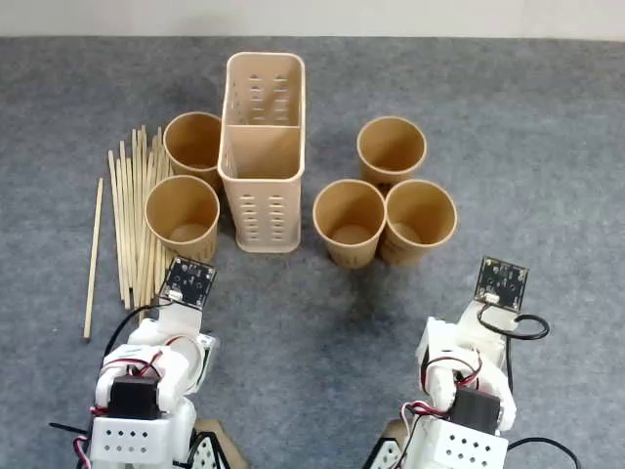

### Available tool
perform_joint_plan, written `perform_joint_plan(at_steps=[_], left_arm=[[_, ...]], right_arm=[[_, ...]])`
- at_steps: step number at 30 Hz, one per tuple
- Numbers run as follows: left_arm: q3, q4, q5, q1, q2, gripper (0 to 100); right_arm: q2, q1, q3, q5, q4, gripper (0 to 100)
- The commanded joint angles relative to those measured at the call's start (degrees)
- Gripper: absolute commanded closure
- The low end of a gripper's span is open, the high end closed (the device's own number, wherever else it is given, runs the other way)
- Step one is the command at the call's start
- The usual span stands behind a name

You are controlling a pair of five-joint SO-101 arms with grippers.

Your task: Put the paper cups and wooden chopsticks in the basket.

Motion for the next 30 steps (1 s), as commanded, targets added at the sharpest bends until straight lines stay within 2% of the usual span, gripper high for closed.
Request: perform_joint_plan(at_steps=[1, 5, 9, 13, 16, 21, 24, 30], left_arm=[[0.9, -3.3, -0.6, -0.3, -0.4, 82], [-1.7, -11.9, -0.6, -5.9, -0.5, 81], [-5.3, -23.3, -0.6, -18.3, -0.5, 82], [-9.0, -29.1, -0.5, -29.0, -0.4, 81], [-12.7, -29.2, -0.5, -31.6, -0.3, 81], [-19.9, -28.0, -0.4, -34.1, -0.2, 81], [-25.8, -23.2, -0.4, -34.0, -0.1, 81], [-36.6, -14.7, -0.4, -29.8, 4.7, 81]], right_arm=[[-0.8, 0.4, 6.8, -0.2, 0.1, 99.4], [-1.2, -3.6, 6.8, -0.2, 0.1, 99.4], [-1.2, -9.8, 6.8, -0.2, 0.0, 99.4], [-1.3, -10.8, 6.6, -0.2, -1.5, 99.4], [-1.3, -10.8, 6.5, 1.7, -4.9, 99.4], [-1.3, -6.5, 3.6, 26.3, -6.5, 99.3], [-0.6, -6.2, -3.4, 24.1, -6.1, 95.0], [0.9, -6.7, -17.3, 22.3, -6.0, 75.8]])
